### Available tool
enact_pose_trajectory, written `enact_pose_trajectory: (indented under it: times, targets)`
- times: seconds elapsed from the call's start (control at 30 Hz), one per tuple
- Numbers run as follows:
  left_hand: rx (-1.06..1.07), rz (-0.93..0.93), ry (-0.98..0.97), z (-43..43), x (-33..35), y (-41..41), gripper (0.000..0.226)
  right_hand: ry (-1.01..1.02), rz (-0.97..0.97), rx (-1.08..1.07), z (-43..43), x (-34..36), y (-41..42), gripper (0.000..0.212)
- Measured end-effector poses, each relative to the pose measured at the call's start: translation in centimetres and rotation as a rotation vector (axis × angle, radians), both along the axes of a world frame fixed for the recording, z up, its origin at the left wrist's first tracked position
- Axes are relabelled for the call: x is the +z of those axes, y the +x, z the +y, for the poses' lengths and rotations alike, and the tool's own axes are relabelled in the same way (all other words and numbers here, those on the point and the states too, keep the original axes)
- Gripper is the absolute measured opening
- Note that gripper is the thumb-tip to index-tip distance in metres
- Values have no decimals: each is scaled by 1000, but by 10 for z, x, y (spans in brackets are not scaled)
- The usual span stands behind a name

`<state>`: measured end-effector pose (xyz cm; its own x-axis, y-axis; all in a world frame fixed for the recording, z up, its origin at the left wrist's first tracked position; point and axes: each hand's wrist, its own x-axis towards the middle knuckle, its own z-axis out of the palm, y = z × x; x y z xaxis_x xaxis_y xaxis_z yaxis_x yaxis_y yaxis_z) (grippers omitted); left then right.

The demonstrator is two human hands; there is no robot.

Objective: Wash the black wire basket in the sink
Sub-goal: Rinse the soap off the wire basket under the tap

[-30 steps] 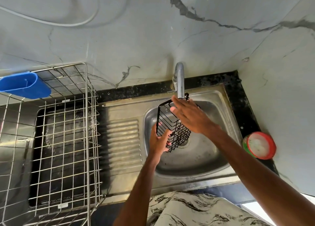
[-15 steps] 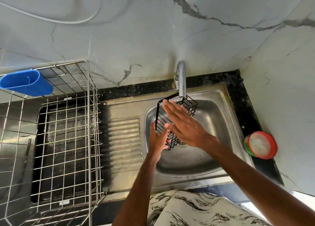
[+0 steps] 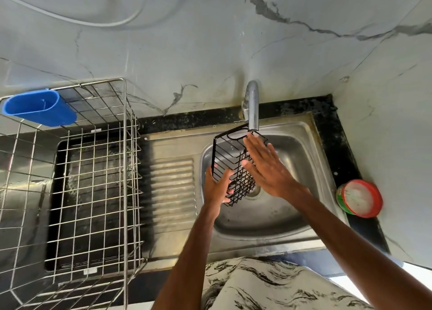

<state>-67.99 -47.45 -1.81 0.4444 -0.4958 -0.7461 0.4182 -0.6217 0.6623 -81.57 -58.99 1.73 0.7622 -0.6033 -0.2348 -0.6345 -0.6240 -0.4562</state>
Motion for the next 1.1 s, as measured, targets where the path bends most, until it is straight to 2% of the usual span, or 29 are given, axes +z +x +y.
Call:
enact_pose_trajectory:
  times: [0.1, 0.2, 0.27, 0.47, 0.6, 0.67, 0.73, 0.83, 0.9, 1.0, 1.1]
  targets:
    - [-28, -43, -4, -1, 0, -1, 59, 49, 44, -98, -4, 0, 10, 87]
    - [-32, -17, 8, 1, 3, -1, 54, 15, 39, 53, 9, 7, 23, 88]
    - [-31, 16, 8, 2, 4, 1, 58, -16, 41, 106, 3, 9, 25, 86]
    - [-57, -7, 0, 4, 1, 2, 61, 86, 169, -103, -35, 14, 40, 93]
    - [-5, 26, 3, 5, 2, 4, 43, 33, 138, 135, -18, 16, 54, 83]
    - [4, 36, -5, 7, 3, 8, 50, 38, 92, 187, -16, 16, 53, 78]
    - [-9, 34, -8, 7, 4, 10, 60, 52, 91, 95, -29, 9, 47, 85]
    - [-14, 13, -16, 7, 3, 12, 63, 89, 205, -101, -52, 0, 33, 110]
    - [-13, 7, -12, 8, 2, 12, 63, 146, 201, -139, -52, 2, 29, 101]
    - [9, 31, -14, 10, 2, 13, 63, 219, 26, -201, -44, 4, 25, 61]
    - [-8, 58, -16, 8, 8, 14, 55, 397, -100, -354, -53, 14, 26, 62]
